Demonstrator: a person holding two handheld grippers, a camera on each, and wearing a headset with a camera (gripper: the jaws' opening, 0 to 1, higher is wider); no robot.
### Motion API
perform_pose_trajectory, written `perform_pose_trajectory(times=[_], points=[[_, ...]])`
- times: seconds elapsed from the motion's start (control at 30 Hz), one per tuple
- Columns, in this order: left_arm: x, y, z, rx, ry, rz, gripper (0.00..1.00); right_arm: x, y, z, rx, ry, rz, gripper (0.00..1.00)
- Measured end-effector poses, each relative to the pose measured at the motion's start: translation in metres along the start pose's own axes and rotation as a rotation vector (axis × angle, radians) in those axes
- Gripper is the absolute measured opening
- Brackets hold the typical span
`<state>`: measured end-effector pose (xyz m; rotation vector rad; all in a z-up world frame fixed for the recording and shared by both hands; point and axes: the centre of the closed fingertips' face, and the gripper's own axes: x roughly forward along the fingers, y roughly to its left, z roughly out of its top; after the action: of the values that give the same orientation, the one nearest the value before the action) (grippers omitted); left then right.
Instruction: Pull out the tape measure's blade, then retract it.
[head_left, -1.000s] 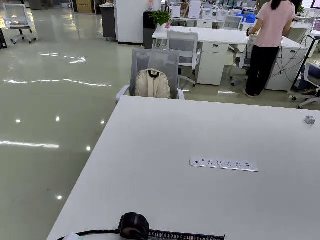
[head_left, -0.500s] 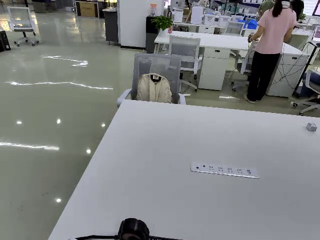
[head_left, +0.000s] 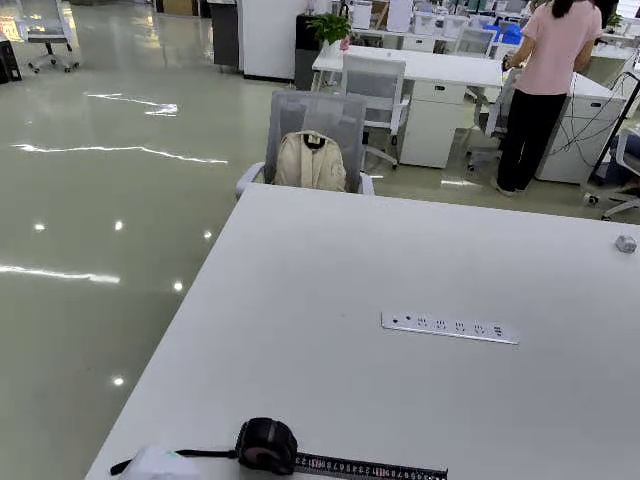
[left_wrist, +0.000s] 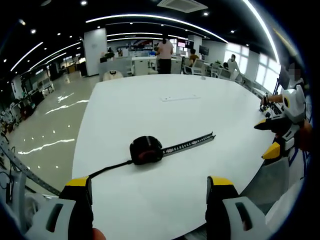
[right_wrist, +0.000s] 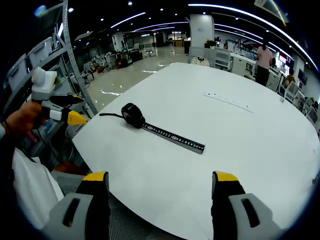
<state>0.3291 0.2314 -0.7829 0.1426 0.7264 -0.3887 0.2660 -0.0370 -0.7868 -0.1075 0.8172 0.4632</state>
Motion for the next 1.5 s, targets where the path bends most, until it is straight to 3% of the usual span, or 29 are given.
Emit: perform_pose_trajectory(times=[0.43,0.53,0.6,0.9,1.5], points=[[0.011,-0.004,0.006,-0.036,-0.006,-0.012,0.91,0.013,-0.005,0.003,-0.037,0.018,0.010,0.85],[0.014,-0.008,0.007,-0.104,-0.011,-0.026,0.90,0.016,-0.006,0.003,-0.040,0.023,0.015,0.85],[0.016,-0.008,0.008,-0.071,-0.009,-0.015,0.90,0.018,-0.007,0.002,-0.045,0.027,0.018,0.85],[0.026,-0.014,0.006,-0.061,0.007,0.004,0.88,0.026,-0.012,0.003,-0.064,0.047,0.031,0.85],[0.047,-0.011,0.015,-0.044,0.000,0.038,0.83,0.052,-0.029,0.002,-0.096,0.082,0.054,0.84]])
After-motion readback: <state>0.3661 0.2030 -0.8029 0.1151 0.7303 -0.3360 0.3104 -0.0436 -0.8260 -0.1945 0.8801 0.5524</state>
